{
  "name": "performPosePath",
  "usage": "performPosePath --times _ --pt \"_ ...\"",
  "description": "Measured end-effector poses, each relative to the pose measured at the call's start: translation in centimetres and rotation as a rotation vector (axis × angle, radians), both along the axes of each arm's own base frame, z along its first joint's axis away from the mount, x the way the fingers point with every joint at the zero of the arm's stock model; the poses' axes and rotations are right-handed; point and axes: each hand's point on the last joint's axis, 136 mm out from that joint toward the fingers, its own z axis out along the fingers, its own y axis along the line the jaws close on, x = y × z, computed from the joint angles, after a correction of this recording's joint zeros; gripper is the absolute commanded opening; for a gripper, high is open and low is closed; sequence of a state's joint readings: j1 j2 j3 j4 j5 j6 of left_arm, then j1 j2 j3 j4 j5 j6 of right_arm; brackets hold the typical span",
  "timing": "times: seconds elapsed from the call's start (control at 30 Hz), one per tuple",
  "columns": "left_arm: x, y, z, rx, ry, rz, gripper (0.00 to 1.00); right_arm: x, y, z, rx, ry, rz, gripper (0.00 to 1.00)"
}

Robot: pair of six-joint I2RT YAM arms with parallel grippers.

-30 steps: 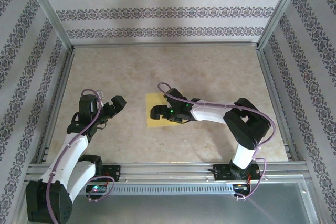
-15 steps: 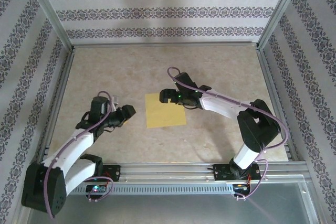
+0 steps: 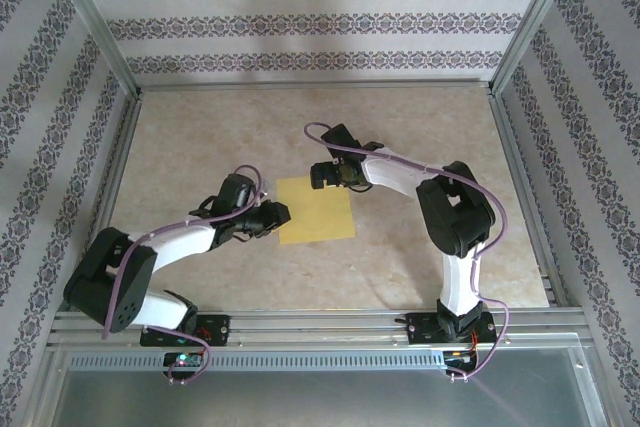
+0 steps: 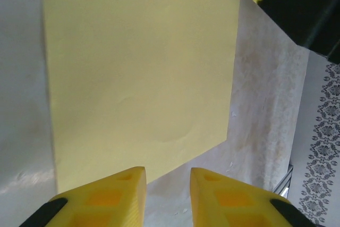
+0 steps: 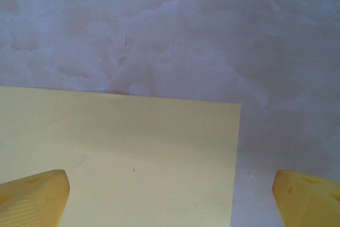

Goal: Fold a paper plane with a square sheet of paper (fold left side to right side)
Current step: Pick up the square sheet of paper from the center of the table.

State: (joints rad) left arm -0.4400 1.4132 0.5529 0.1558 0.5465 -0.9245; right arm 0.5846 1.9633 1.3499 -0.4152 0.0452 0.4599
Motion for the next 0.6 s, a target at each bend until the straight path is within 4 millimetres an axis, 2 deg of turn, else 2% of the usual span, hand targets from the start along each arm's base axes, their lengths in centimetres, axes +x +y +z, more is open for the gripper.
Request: performPosePath --times 0.33,0.6 --pt "0.0 -0.5 -3.2 0.058 0.072 -0.009 0.21 0.4 0.3 -1.4 -0.014 0.024 0.001 0.98" --pt "0.5 -0.3 -3.6 0.085 0.074 0.001 0.16 0.1 0.2 -1.8 -0.017 0.036 0.003 0.98"
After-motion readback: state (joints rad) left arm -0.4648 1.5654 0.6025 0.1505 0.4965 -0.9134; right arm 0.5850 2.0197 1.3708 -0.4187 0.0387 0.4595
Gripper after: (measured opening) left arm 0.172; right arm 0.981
